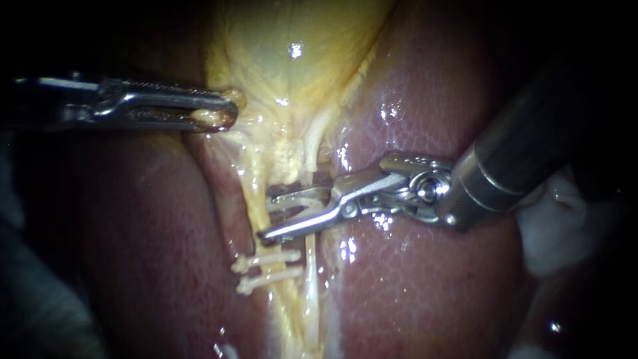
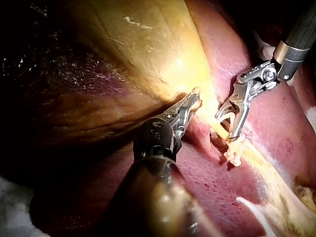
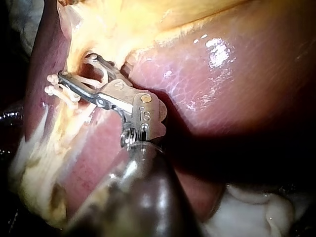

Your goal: Clipping third clip left tube

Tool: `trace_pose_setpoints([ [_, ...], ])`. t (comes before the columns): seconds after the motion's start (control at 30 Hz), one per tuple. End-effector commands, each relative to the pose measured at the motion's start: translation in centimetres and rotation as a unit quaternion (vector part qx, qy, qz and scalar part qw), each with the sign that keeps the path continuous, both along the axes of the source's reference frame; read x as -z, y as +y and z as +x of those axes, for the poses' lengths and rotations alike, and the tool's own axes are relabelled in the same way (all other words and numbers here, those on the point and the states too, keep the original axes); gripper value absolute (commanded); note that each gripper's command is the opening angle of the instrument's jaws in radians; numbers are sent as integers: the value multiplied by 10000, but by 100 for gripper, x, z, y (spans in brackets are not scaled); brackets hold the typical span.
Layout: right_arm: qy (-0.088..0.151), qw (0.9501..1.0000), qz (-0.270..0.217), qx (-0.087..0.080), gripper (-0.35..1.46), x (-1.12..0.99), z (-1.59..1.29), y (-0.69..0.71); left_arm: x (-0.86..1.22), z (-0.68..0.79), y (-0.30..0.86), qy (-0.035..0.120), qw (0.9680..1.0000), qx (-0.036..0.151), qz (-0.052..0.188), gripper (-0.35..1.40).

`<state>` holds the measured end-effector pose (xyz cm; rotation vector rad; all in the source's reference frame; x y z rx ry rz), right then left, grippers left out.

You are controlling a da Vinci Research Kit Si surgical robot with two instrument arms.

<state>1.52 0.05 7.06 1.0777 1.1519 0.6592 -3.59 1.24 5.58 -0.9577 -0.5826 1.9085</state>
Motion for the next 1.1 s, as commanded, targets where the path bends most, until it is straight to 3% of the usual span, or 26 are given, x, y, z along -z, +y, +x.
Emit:
trace_pose_setpoints([
  [0.03, 59, 10000, 16, -42, 49, 1, 1, -1, 0, 0, 0, 3, 10000, 2, -1, -35],
  [0.17, 250, 9996, 73, -141, 49, 7, 8, -7, 0, 0, 0, 3, 10000, 2, -1, -35],
  [0.47, 444, 9984, 225, -274, 49, 15, 27, -13, 0, 0, 0, 3, 10000, 2, -1, -35],
  [0.7, 565, 9972, 314, -377, 49, 20, 34, -8, 0, 0, 0, 4, 10000, 3, -1, -35],
  [1.1, 671, 9959, 456, -402, 46, 58, 31, 8, 0, 0, 0, 4, 10000, 3, -1, -35],
])
